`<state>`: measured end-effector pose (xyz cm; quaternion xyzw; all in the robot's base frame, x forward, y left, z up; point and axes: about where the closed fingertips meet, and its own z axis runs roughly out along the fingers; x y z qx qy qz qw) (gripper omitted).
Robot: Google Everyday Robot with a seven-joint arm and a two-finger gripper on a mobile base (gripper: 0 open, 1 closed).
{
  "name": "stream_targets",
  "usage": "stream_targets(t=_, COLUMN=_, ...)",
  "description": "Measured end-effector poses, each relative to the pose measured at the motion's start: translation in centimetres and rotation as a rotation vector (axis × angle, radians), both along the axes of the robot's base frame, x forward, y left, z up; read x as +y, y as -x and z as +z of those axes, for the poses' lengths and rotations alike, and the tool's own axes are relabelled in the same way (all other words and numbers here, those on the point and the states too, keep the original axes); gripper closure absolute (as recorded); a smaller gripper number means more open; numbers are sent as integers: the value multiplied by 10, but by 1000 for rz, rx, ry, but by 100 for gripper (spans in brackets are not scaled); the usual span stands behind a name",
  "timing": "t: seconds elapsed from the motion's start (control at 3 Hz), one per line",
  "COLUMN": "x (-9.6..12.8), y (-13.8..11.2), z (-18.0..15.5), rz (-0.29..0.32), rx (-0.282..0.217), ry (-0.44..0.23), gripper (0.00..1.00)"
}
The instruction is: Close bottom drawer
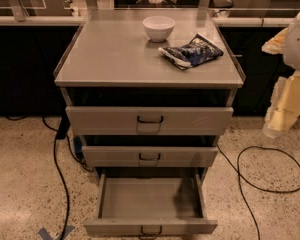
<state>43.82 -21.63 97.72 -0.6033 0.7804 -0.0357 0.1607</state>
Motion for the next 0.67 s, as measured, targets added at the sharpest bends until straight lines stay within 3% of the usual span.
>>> stream_targets(t=0.67, x=-1, y=-2, z=4, rz=15, rx=0, ry=-13, gripper=0)
